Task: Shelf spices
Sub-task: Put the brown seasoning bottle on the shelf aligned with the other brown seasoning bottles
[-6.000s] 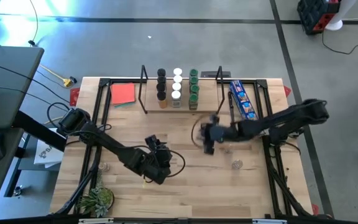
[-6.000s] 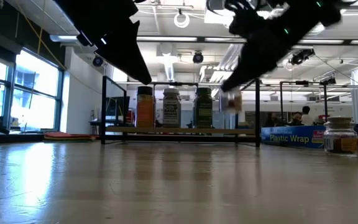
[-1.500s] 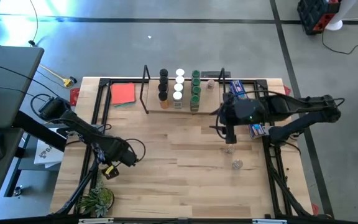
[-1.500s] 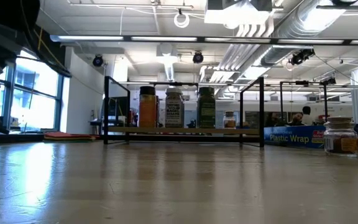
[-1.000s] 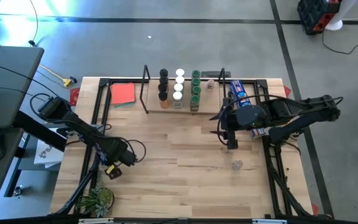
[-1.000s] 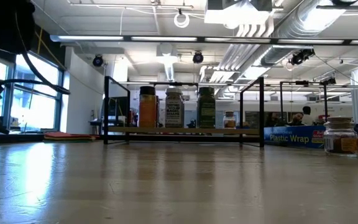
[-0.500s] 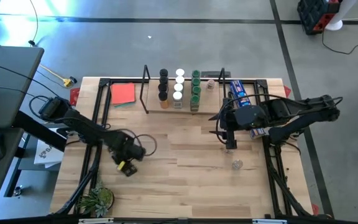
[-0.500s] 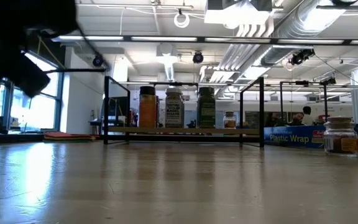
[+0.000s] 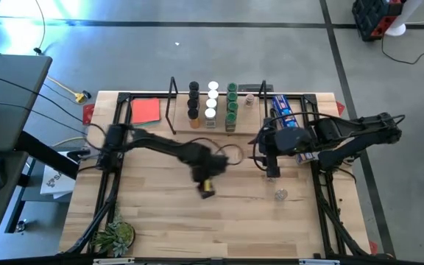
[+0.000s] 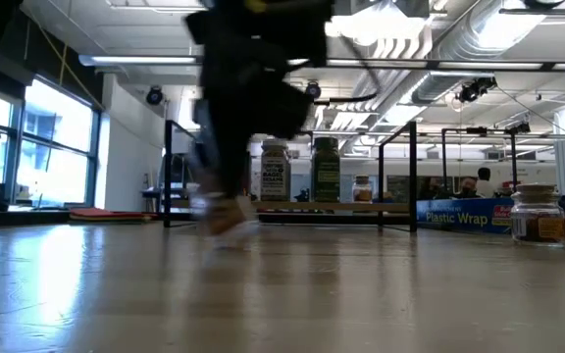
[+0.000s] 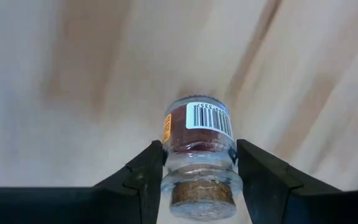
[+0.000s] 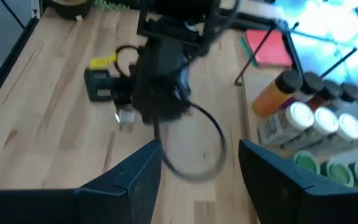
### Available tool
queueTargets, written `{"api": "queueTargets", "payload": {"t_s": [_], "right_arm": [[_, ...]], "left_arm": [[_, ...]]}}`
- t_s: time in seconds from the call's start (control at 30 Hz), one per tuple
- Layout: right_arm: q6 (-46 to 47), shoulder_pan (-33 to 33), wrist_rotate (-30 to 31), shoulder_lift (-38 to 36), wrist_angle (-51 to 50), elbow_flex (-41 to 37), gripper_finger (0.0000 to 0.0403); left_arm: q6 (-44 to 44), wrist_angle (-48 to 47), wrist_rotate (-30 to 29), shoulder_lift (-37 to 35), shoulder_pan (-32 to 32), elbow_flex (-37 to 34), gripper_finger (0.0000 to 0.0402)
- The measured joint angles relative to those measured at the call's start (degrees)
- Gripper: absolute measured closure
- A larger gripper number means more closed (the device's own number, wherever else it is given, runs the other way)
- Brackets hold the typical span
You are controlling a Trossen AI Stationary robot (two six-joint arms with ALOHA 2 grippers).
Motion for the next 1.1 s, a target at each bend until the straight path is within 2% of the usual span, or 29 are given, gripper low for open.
{"api": "queueTargets", "payload": {"t_s": [0.13, 0.27, 0.4, 0.6, 0.73, 0.87, 0.97, 1.03, 1.1], "right_arm": [[3.0, 0.1, 0.0, 0.0, -3.5, 0.0, 0.0197], [5.6, 0.7, 0.0, 0.0, -6.2, 0.0, 0.0197], [5.9, 1.9, 0.0, 0.0, -6.7, 0.0, 0.0197], [5.2, 4.2, 0.1, 0.0, -8.2, -0.2, 0.0197], [3.4, 5.5, 0.0, -0.5, -1.5, -7.5, 0.0197], [3.1, 5.5, -2.1, 0.3, 12.7, -19.6, 0.0197], [2.6, 4.9, -2.9, 3.3, 24.7, -25.5, 0.0197], [3.2, 3.5, -3.9, 7.0, 29.2, -25.9, 0.0197], [2.7, 2.3, -5.2, 12.1, 28.9, -23.9, 0.0197]], "left_arm": [[5.9, -3.3, -4.9, 6.9, 1.7, 12.6, 0.0237], [6.9, -3.7, -8.4, 10.8, 3.0, 19.5, 0.0199], [8.8, -3.2, -8.6, 11.6, 3.8, 20.7, 0.0176], [10.3, -3.8, -7.9, 9.7, 3.7, 20.8, 0.0167], [11.5, -8.7, -10.4, 5.8, 1.2, 20.5, 0.0166], [9.2, -9.8, -21.9, -1.9, -4.0, 12.5, 0.0165], [1.1, -8.8, -23.8, -9.6, -7.0, 2.5, 0.0165], [-4.6, -5.5, -24.2, -15.4, -8.9, -4.8, 0.0165], [-10.3, -1.6, -25.5, -20.7, -11.0, -11.6, 0.0165]]}}
